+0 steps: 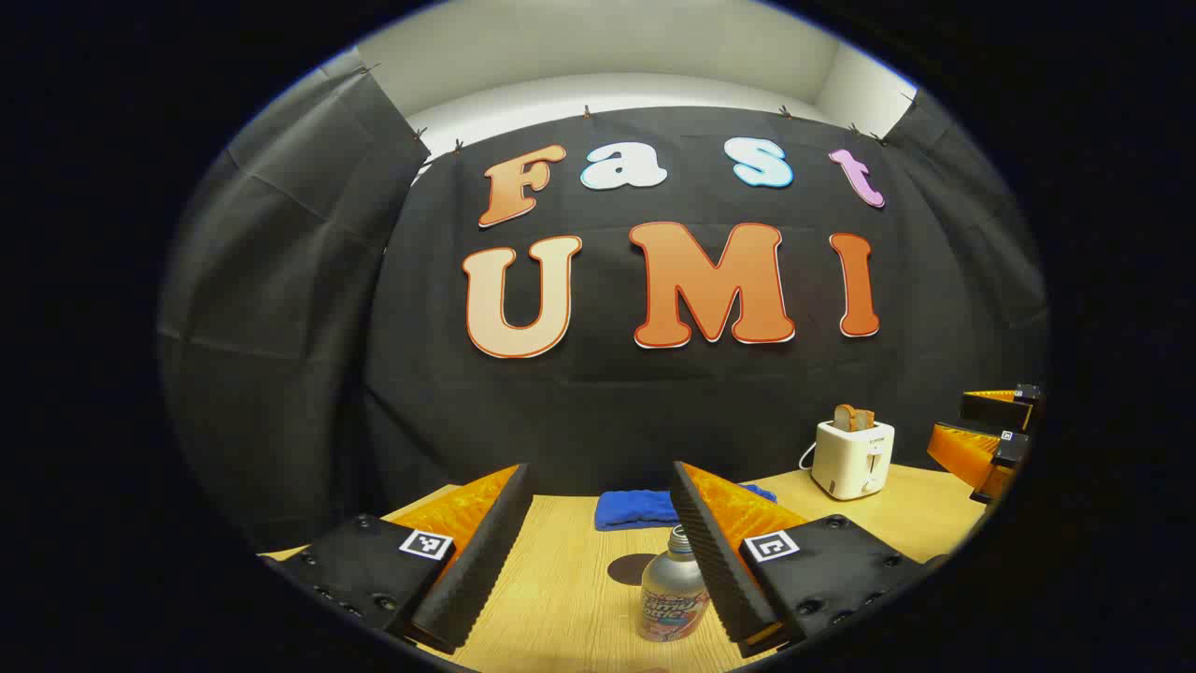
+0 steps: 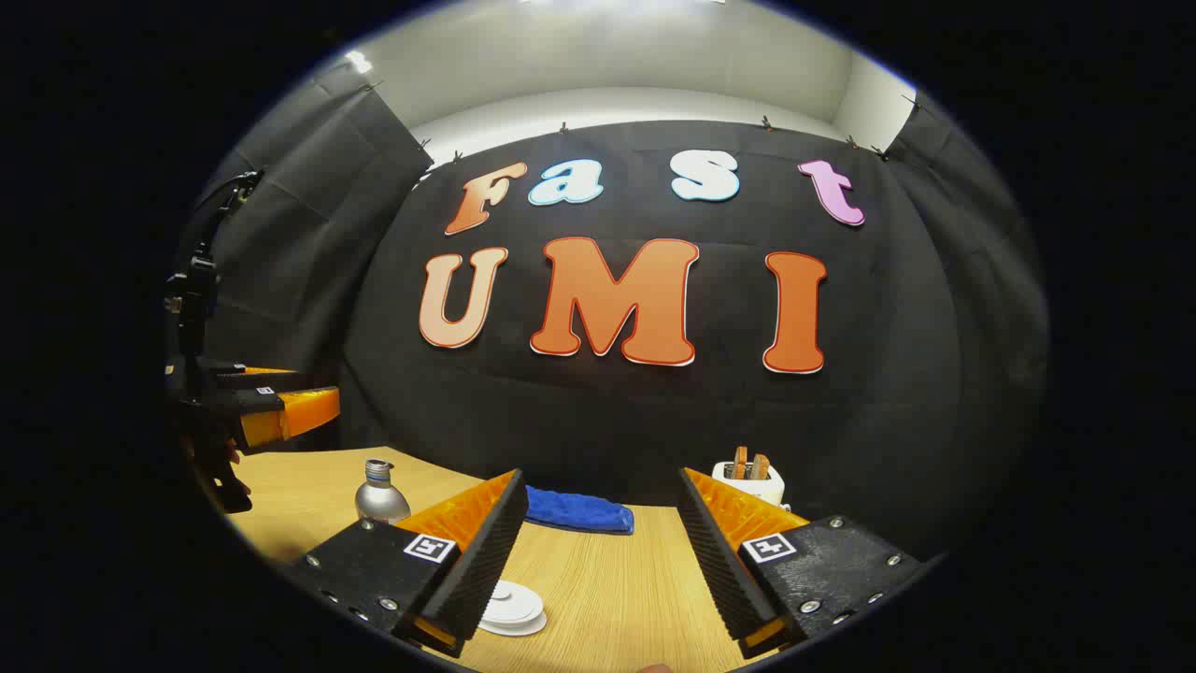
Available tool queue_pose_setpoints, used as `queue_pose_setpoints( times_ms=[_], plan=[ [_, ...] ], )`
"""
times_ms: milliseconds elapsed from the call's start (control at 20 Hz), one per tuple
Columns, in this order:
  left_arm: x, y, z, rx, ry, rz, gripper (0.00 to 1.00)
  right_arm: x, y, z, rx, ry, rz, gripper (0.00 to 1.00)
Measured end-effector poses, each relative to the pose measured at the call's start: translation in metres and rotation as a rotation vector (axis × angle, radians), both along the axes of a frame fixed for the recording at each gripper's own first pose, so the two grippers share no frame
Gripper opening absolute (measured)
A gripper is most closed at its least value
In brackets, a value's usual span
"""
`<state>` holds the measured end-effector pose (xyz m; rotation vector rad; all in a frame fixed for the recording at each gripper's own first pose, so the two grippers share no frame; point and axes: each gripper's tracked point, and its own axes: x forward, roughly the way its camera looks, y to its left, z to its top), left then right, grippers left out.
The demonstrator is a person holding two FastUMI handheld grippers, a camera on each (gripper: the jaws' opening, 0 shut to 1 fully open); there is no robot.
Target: Open the teacup lid with one hand, grasp the water bottle and pour water into the teacup with the other hand; after pouring, place the water bottle on the coaster and then close the teacup lid.
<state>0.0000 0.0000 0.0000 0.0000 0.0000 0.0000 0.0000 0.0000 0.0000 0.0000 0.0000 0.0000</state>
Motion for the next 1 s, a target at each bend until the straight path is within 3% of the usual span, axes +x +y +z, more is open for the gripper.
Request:
queue_pose_setpoints(
  times_ms=[1000],
  plan=[
    [0.0,-0.019,-0.012,0.012,0.015,-0.046,0.98,0.001,0.017,-0.015,0.011,0.042,0.047,0.96]
  ],
)
